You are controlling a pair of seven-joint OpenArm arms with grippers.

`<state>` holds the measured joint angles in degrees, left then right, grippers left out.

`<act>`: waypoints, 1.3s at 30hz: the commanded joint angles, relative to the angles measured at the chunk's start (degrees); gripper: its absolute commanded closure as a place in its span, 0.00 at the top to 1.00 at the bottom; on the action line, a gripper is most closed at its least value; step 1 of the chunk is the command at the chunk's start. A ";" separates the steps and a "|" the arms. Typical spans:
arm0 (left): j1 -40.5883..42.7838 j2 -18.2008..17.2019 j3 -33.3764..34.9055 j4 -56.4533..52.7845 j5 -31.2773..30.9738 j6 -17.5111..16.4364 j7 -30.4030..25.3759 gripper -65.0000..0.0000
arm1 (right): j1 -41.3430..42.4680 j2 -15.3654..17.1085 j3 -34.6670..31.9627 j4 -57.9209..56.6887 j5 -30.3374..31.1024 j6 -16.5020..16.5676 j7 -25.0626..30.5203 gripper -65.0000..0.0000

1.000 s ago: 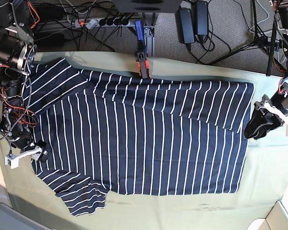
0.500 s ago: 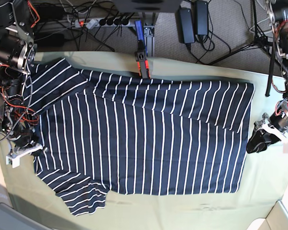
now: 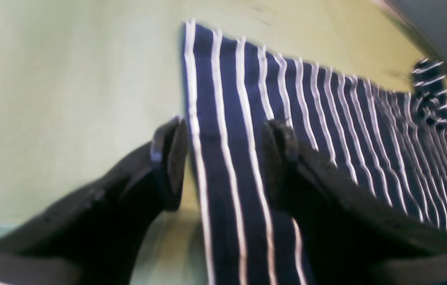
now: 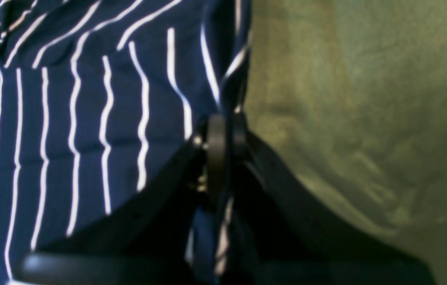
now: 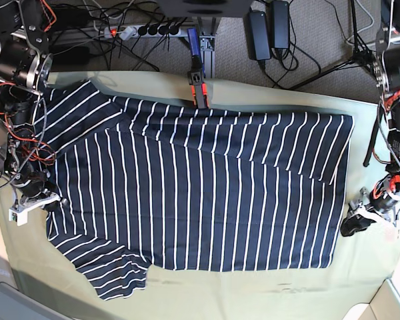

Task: Fold the T-shirt properly
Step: 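Grasp the shirt's side edge midway with both grippers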

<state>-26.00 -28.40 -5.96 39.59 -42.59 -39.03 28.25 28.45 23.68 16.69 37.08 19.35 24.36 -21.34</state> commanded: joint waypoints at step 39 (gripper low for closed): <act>-6.36 6.62 -0.26 -9.40 7.32 4.11 -3.67 0.52 | -0.39 2.95 0.07 0.63 6.19 2.62 -0.28 0.00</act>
<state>-30.85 -21.41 -6.09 29.56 -35.38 -35.35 24.21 27.14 25.32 16.69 37.21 25.69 24.36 -21.87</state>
